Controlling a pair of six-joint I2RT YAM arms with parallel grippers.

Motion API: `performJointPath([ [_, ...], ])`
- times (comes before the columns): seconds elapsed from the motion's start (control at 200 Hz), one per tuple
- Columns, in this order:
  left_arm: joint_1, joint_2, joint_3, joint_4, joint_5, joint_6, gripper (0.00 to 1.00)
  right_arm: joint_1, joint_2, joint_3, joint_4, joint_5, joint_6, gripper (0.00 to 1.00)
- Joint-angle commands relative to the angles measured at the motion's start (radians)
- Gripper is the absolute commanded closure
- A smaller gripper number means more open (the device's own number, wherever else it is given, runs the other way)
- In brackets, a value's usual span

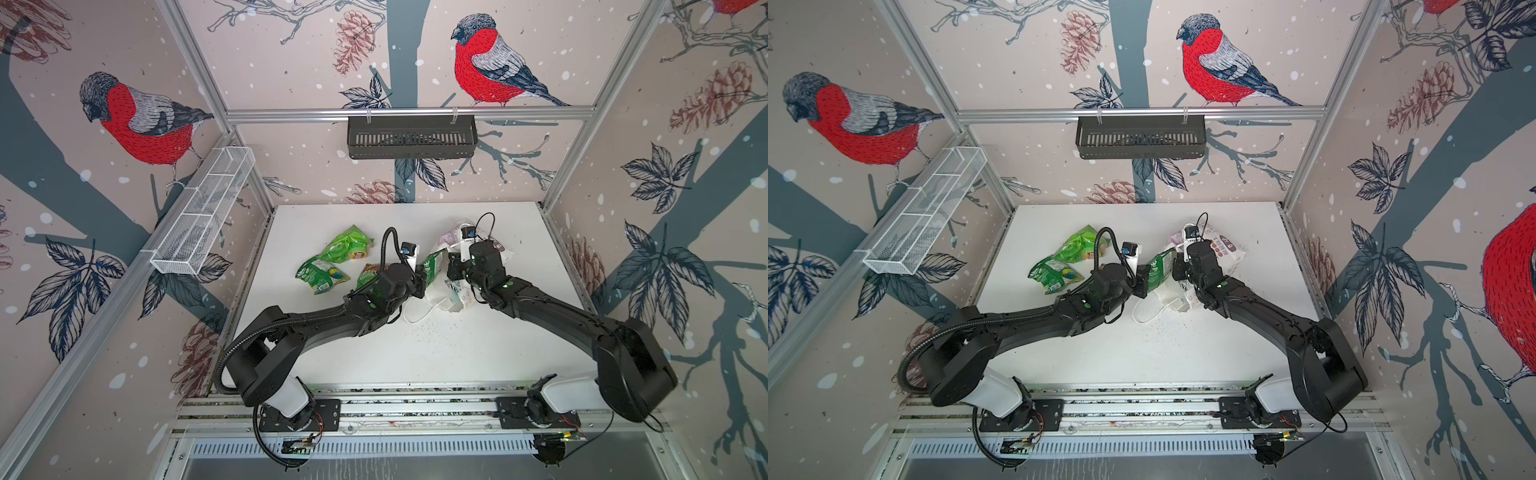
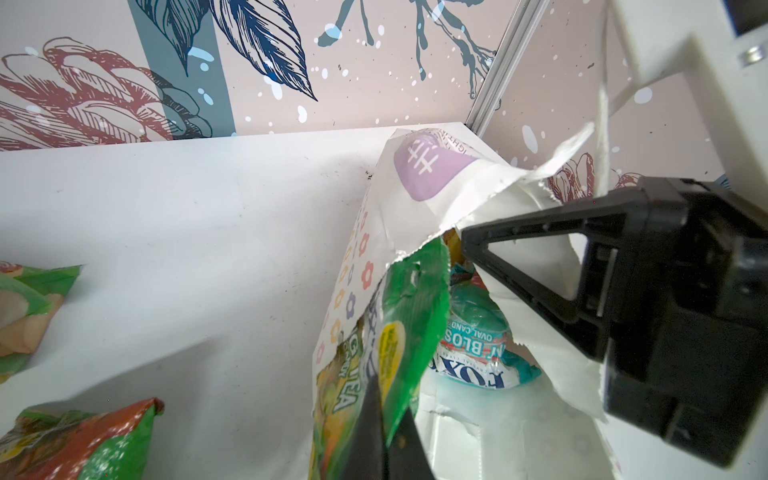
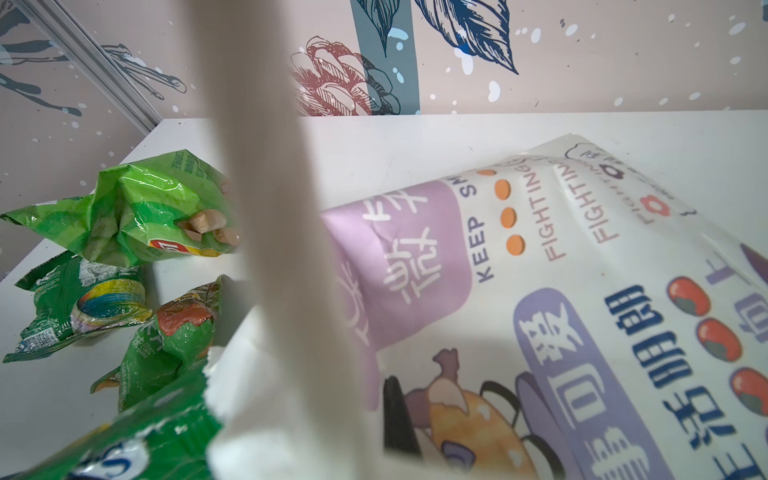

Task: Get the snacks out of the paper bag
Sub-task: 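Lift the green FOX's packet out of the bag with the left gripper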

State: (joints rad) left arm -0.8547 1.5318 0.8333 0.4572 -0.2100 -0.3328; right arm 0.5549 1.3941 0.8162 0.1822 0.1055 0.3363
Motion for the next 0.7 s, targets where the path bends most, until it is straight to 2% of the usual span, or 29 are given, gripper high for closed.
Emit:
performJointPath([
  [0.0,-0.002,-0.040,-0.013,0.000,-0.037,0.012,1.00,-0.003,-0.010,-0.016,-0.006,0.002,0.016,1.00],
  [0.395,-0.003,-0.164,-0.033,-0.091,-0.152,0.049,1.00,-0.004,-0.045,-0.065,0.018,0.020,0.018,1.00],
  [0.5,-0.001,-0.203,-0.055,-0.101,-0.222,0.010,1.00,-0.004,-0.050,-0.073,0.024,0.026,0.018,1.00],
  [0.695,0.000,-0.266,-0.067,-0.127,-0.263,0.012,1.00,-0.007,-0.050,-0.081,0.029,0.032,0.021,1.00],
])
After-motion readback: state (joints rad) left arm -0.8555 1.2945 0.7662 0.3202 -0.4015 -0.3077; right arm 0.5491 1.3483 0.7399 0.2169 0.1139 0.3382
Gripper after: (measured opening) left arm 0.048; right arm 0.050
